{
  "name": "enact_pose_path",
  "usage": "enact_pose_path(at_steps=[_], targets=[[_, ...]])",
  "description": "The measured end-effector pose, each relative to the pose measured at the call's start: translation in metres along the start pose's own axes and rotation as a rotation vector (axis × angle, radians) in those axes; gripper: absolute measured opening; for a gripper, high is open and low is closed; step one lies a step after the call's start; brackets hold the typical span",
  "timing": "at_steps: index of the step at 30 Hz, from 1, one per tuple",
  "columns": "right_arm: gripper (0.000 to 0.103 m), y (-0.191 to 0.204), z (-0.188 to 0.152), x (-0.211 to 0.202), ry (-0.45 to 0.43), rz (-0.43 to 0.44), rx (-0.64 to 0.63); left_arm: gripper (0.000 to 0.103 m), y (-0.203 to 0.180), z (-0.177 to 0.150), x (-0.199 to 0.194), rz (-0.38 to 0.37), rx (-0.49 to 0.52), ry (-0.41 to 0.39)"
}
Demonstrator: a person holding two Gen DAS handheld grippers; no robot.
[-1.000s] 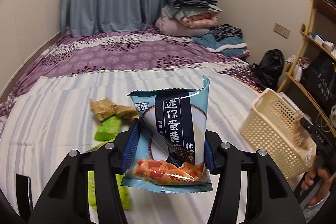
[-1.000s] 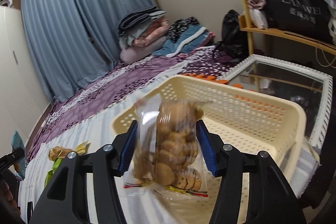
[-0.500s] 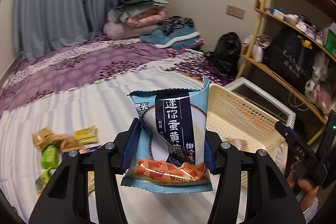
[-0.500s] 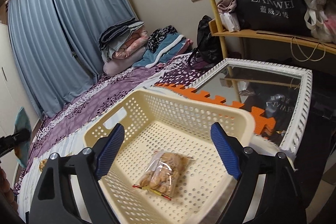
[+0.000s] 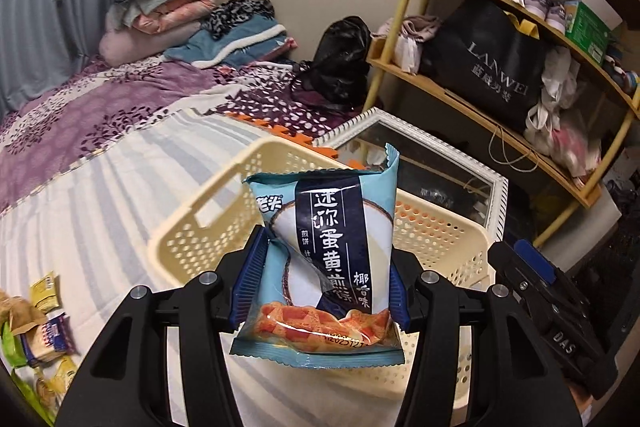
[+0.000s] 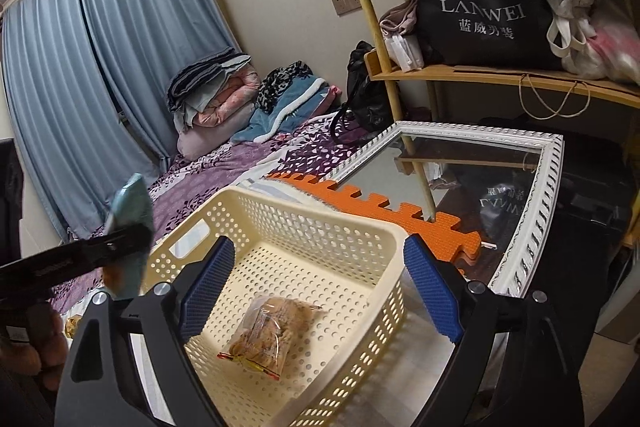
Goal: Organize snacks
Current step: 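Lower the light blue bag into the basket and open the left tool, then move both tools back from the basket to the snack pile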
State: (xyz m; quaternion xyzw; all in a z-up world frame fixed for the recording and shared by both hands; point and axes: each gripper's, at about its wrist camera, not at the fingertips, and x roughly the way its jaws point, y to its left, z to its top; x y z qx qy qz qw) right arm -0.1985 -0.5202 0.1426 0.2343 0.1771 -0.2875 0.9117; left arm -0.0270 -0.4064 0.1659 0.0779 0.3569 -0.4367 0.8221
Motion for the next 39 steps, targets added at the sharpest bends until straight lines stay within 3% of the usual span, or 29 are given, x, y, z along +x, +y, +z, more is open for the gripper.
enact_pose_path(at_steps=[2, 3, 4, 10, 17, 24, 28, 39], targets=[[0.086, -0.002, 0.000, 0.001, -0.001, -0.001, 0.003, 0.073, -0.006, 0.001, 0.007, -0.015, 0.013, 0.000], [0.087, -0.002, -0.001, -0.001, -0.003, -0.002, 0.004, 0.093, -0.007, 0.001, 0.008, -0.007, 0.016, -0.010], [0.087, -0.002, -0.001, -0.001, -0.005, -0.002, 0.005, 0.098, -0.009, 0.002, 0.006, 0.001, 0.021, -0.030], [0.090, 0.002, 0.000, -0.002, -0.012, 0.004, 0.008, 0.100, -0.006, 0.004, -0.007, 0.067, 0.057, -0.063], [0.094, 0.020, -0.002, -0.006, -0.026, 0.021, -0.030, 0.100, 0.010, 0.005, -0.028, 0.209, 0.040, -0.102], [0.098, 0.037, -0.001, -0.016, -0.071, -0.007, -0.065, 0.100, 0.029, 0.003, -0.058, 0.239, -0.009, -0.166], [0.098, 0.052, -0.001, -0.023, -0.092, -0.010, -0.098, 0.100, 0.040, -0.005, -0.078, 0.299, -0.020, -0.203], [0.098, 0.113, -0.009, -0.039, -0.108, 0.087, -0.207, 0.100, 0.080, -0.034, -0.130, 0.426, -0.058, -0.246]])
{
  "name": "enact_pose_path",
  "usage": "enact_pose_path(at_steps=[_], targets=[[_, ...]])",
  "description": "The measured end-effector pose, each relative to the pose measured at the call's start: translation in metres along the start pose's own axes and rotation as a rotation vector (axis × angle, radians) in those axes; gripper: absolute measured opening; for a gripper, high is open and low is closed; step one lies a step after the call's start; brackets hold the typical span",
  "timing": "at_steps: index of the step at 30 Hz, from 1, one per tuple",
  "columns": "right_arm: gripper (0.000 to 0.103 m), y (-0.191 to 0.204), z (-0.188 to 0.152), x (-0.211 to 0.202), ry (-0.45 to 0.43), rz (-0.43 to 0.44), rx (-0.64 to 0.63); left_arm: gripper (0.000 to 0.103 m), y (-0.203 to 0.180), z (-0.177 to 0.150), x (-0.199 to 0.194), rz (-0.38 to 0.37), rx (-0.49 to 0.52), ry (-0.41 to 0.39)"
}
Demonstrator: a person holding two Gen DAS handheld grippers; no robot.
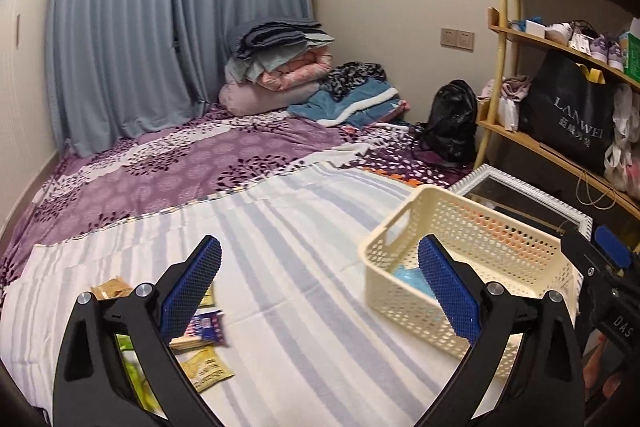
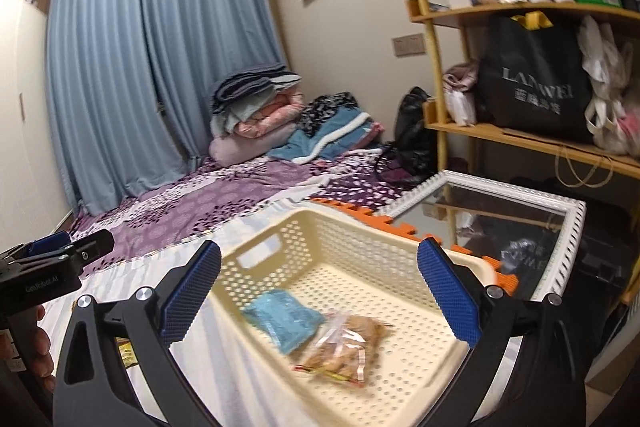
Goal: Organize snacks
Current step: 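Move both tools back from the basket to the snack pile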
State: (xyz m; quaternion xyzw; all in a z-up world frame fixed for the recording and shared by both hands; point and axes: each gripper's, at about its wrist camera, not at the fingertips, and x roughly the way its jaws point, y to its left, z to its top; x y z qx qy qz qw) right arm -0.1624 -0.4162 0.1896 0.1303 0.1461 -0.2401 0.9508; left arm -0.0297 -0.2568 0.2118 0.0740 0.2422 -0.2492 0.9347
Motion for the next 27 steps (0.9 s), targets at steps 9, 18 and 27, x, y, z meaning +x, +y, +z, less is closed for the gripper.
enact_pose_path(at_steps=[9, 18, 27], targets=[[0.098, 0.055, -0.010, 0.000, 0.044, 0.119, -0.079, 0.100, 0.063, -0.022, -0.024, 0.057, -0.097, 0.004], [0.098, 0.097, -0.028, 0.003, 0.100, 0.216, -0.139, 0.100, 0.122, -0.051, -0.044, 0.182, -0.181, 0.035], [0.098, 0.129, -0.047, 0.005, 0.154, 0.299, -0.184, 0.100, 0.188, -0.096, -0.052, 0.293, -0.248, 0.088]])
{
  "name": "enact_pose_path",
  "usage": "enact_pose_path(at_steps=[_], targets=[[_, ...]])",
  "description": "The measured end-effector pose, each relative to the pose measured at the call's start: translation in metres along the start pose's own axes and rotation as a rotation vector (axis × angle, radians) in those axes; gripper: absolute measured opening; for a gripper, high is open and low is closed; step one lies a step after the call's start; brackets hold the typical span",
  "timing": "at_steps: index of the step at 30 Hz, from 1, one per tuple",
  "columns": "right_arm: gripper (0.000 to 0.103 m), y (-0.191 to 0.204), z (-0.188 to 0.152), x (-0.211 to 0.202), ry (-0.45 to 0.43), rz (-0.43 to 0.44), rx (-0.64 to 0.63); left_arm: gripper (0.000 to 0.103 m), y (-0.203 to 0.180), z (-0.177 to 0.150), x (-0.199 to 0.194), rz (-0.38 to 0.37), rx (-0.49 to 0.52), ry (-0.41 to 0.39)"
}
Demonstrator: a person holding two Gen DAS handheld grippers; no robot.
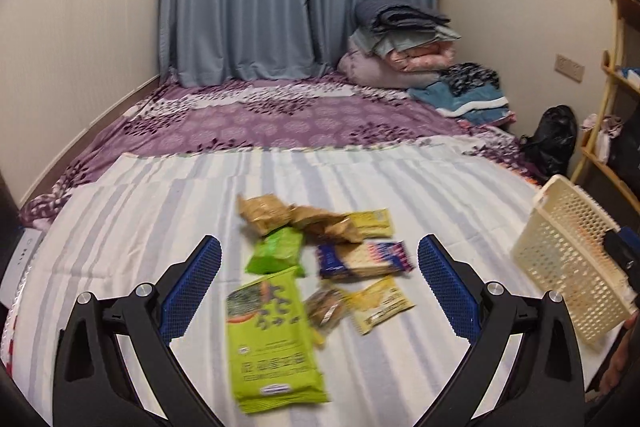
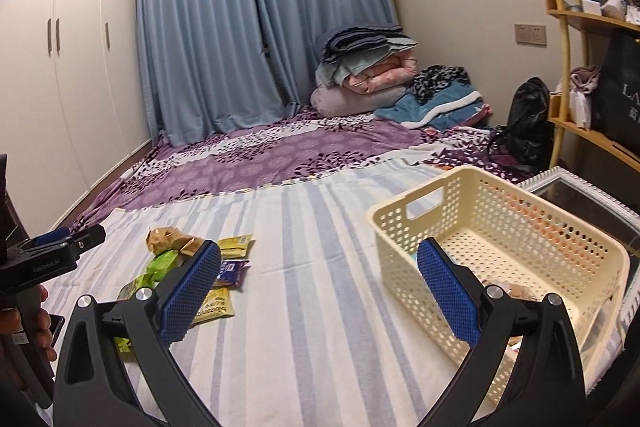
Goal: Organize snacks
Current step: 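Move both tools back from the basket to the snack pile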
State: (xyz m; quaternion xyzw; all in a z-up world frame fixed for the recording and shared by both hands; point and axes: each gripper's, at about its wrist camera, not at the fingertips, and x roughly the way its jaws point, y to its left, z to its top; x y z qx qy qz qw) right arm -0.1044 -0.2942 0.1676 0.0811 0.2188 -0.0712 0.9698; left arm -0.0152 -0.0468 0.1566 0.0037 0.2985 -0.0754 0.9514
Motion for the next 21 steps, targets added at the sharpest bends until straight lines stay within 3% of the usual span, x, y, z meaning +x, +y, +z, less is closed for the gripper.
enact_pose_path(at_steps=[4, 11, 21], targets=[[0.098, 0.008, -0.004, 0.009, 0.029, 0.022, -0.008, 0.100, 0.033, -0.019, 0.015, 0.054, -0.047, 0.070], [0.098, 0.024, -0.015, 0.021, 0.072, 0.062, -0.037, 0.100, 0.058, -0.046, 0.049, -0.057, -0.154, 0.195], [0.098, 0.034, -0.024, 0.030, 0.115, 0.086, -0.063, 0.100, 0.053, -0.063, 0.089, -0.056, -0.147, 0.273]])
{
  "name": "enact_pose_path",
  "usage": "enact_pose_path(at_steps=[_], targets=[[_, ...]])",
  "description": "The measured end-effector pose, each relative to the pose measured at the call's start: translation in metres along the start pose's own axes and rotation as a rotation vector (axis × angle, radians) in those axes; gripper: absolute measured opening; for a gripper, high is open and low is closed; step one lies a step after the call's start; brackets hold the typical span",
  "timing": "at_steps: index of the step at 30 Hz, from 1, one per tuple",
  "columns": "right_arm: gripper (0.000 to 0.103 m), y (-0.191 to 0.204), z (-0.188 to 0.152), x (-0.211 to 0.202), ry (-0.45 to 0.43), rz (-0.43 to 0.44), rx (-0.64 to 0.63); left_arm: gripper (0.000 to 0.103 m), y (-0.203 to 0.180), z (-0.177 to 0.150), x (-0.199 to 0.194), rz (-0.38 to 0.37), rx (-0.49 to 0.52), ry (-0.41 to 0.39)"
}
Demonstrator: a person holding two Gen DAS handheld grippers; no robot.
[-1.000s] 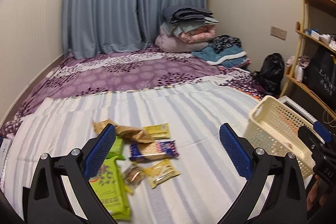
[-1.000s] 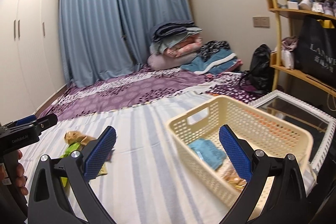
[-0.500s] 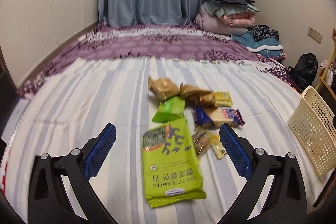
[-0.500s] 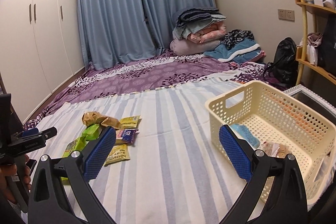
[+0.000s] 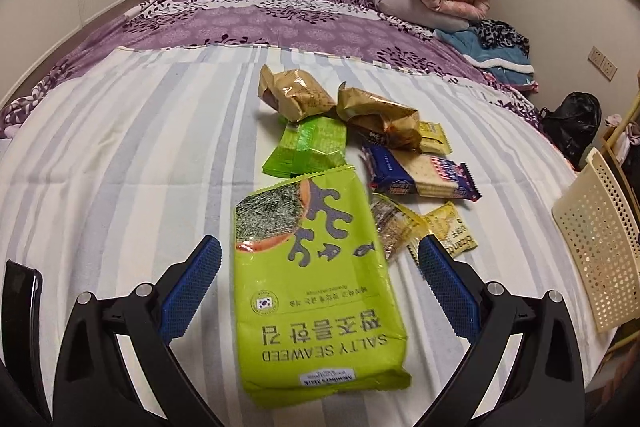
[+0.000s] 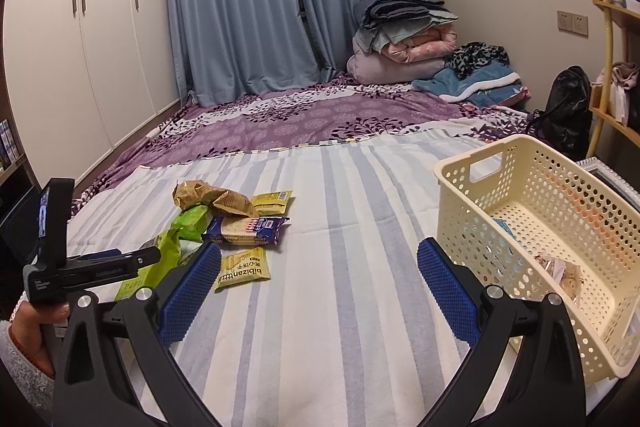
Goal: Organize snacks
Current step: 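Move both tools back from the basket to the snack pile, then grasp the green SALTY SEAWEED bag with the left tool and lift it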
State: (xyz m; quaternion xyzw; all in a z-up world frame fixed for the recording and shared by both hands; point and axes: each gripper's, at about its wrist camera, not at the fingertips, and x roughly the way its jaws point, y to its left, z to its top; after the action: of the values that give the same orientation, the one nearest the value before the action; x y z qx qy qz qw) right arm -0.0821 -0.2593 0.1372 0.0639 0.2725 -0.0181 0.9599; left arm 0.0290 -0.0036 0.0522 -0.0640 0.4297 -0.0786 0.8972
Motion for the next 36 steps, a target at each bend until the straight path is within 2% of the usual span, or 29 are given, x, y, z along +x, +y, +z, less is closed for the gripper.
enact_pose_path(at_steps=[14, 22, 23, 25, 31, 36], targets=[[0.098, 0.014, -0.008, 0.019, 0.059, 0.026, -0.028, 0.100, 0.021, -0.002, 0.031, -0.050, -0.099, 0.078], [0.098, 0.021, -0.015, 0.034, 0.104, 0.047, -0.035, 0.100, 0.027, -0.006, 0.040, 0.008, -0.103, 0.115], [0.098, 0.023, -0.015, 0.038, 0.112, 0.051, -0.038, 0.099, 0.028, -0.007, 0.039, 0.016, -0.100, 0.112], [0.098, 0.026, -0.018, 0.044, 0.131, 0.059, -0.041, 0.084, 0.030, -0.008, 0.037, 0.022, -0.097, 0.107], [0.098, 0.038, -0.021, 0.068, 0.191, 0.107, -0.043, 0.080, 0.043, -0.008, 0.026, 0.036, -0.116, 0.077], [0.098, 0.057, -0.024, 0.095, 0.233, 0.126, -0.105, 0.080, 0.054, -0.005, 0.011, 0.047, -0.130, 0.037]])
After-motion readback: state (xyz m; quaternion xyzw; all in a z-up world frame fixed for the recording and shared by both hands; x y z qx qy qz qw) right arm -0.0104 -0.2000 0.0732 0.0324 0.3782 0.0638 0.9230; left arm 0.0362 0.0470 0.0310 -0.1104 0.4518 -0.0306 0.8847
